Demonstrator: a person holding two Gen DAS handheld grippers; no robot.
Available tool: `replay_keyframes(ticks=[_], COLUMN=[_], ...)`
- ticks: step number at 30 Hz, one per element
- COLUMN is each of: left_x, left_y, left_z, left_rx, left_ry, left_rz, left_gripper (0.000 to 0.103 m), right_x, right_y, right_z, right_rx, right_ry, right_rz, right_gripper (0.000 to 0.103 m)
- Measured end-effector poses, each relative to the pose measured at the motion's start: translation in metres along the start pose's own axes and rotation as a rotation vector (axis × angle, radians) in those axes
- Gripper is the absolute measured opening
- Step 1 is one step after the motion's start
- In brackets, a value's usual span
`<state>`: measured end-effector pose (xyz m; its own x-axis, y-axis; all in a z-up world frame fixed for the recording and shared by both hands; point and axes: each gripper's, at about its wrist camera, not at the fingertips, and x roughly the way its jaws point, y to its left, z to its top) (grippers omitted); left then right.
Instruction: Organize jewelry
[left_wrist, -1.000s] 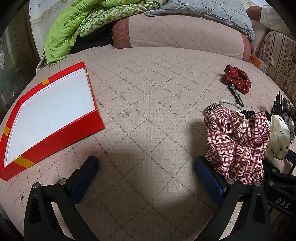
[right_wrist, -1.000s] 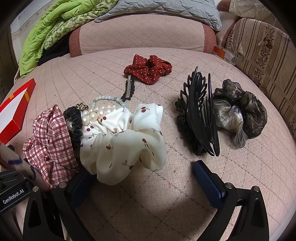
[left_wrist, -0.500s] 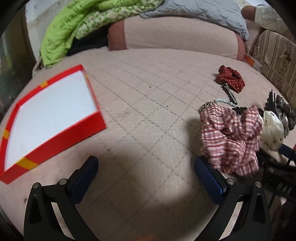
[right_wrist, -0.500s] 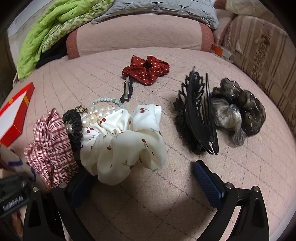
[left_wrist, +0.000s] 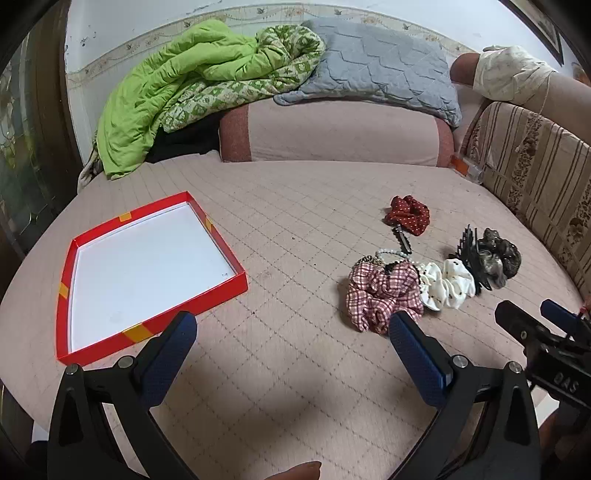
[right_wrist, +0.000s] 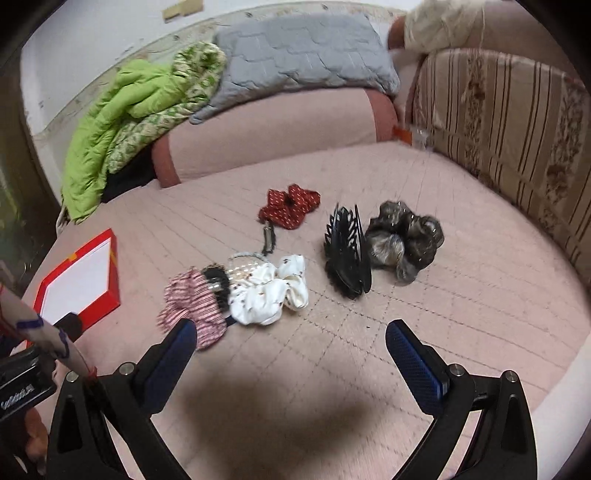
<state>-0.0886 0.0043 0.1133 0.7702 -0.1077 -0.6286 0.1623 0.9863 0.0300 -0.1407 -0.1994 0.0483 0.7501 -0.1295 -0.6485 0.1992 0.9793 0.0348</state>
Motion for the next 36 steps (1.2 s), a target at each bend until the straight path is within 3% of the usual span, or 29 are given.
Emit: replay_keyframes(ticks=[13,36], left_x=[-0.023,0.011], left_y=[0.004,-0.006], left_z=[-0.016,-0.013], left_rx=[0.006,0.023], left_ry=[0.016,0.097], left_rz=[0.012,0.003], left_gripper=[0.103,0.103], right_x=[-0.031,-0.008], right_y=[0.022,0.015], right_z=[-0.008,-0.009], right_rx=[-0.055,-0.041], right_ry=[-0.016,0.032], right_rz=[0.017,0.032], right_gripper=[0.103,0.103])
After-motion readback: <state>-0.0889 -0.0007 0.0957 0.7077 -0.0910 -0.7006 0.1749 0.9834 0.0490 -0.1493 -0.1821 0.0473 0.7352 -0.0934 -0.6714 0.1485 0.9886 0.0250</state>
